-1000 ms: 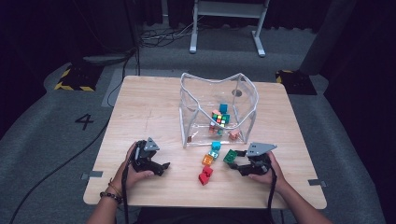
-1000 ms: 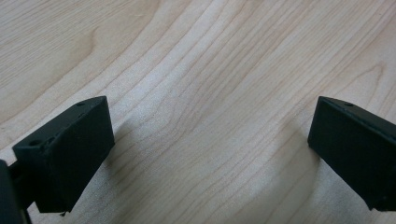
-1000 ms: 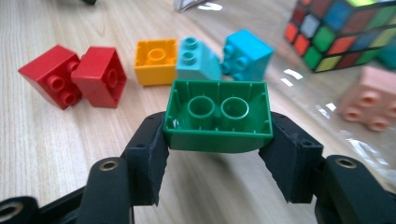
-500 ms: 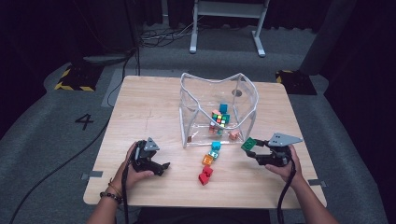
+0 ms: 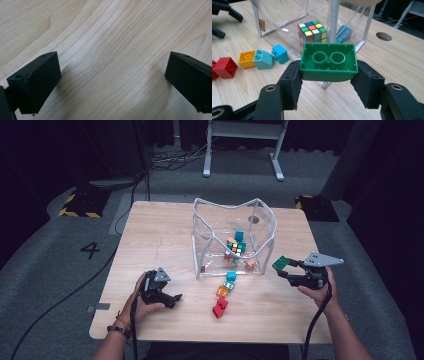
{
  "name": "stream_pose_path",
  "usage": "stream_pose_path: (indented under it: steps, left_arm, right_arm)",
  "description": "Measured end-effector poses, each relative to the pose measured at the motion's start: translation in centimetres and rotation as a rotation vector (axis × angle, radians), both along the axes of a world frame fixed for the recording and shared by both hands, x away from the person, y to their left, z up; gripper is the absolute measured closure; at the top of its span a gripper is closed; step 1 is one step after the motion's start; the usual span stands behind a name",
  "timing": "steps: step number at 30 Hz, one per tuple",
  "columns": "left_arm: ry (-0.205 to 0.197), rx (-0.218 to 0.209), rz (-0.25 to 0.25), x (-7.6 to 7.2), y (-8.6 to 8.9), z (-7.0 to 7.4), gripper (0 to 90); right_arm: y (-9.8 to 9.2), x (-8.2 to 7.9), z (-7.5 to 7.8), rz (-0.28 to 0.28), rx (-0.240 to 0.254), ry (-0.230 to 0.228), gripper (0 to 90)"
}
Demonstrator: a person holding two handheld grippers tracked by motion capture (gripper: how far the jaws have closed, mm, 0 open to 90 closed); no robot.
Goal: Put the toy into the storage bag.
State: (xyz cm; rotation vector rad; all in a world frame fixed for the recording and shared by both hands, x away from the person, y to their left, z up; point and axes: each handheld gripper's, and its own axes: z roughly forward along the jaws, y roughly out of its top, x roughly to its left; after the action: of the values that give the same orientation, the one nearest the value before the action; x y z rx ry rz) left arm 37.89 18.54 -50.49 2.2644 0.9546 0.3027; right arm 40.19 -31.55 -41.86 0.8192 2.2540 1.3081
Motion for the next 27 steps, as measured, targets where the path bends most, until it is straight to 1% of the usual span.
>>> stream_pose_path:
  steps: [4,9,10,11,12,13,14,15,17,19,21,22,24,26,27]
  left_arm:
    - [0.000,-0.002,0.002,0.0,0.0,0.0,0.5]
    - [0.000,-0.002,0.002,0.0,0.0,0.0,0.5]
    - [0.000,0.000,0.000,0.0,0.0,0.0,0.5]
    - [0.000,-0.002,0.002,0.0,0.0,0.0,0.5]
    - [0.000,-0.002,0.002,0.0,0.0,0.0,0.5]
    - [0.000,-0.002,0.002,0.0,0.0,0.0,0.5]
    - [0.000,-0.002,0.002,0.0,0.0,0.0,0.5]
    - [0.000,0.000,0.000,0.0,0.0,0.0,0.5]
    - [0.000,-0.002,0.002,0.0,0.0,0.0,0.5]
    - [0.000,-0.002,0.002,0.0,0.0,0.0,0.5]
    - [0.000,-0.002,0.002,0.0,0.0,0.0,0.5]
    - [0.000,-0.001,0.002,0.0,0.0,0.0,0.5]
    - [0.000,-0.002,0.001,0.0,0.0,0.0,0.5]
    - [0.000,-0.002,0.001,0.0,0.0,0.0,0.5]
    - [0.000,-0.002,0.001,0.0,0.0,0.0,0.5]
  right_arm:
    - [-0.5,0.4,1.7,-0.007,-0.005,-0.025,43.2]
    - [-0.8,1.3,4.5,-0.007,0.002,-0.057,43.2]
    - [-0.8,1.5,5.1,-0.010,0.000,-0.070,43.2]
    - [-0.8,1.7,5.7,-0.012,0.005,-0.075,43.2]
    - [-0.8,1.9,6.3,-0.010,0.021,-0.077,43.2]
    - [-0.7,2.2,6.8,-0.003,0.017,-0.085,43.2]
    - [-0.6,2.4,7.4,-0.010,0.004,-0.096,43.2]
    - [-0.5,2.6,8.0,-0.016,0.009,-0.101,43.2]
    - [-0.3,3.2,9.1,-0.004,0.019,-0.106,43.3]
    - [0.1,3.7,10.1,-0.006,0.021,-0.119,43.2]
    - [0.5,4.3,11.0,-0.001,0.020,-0.120,43.2]
    - [0.8,4.7,11.3,-0.005,0.023,-0.123,43.2]
    - [1.3,5.4,11.9,0.007,0.031,-0.119,43.2]
    - [2.0,6.4,12.5,0.015,0.013,-0.134,43.2]
    - [2.2,6.6,12.7,0.015,0.019,-0.128,43.2]
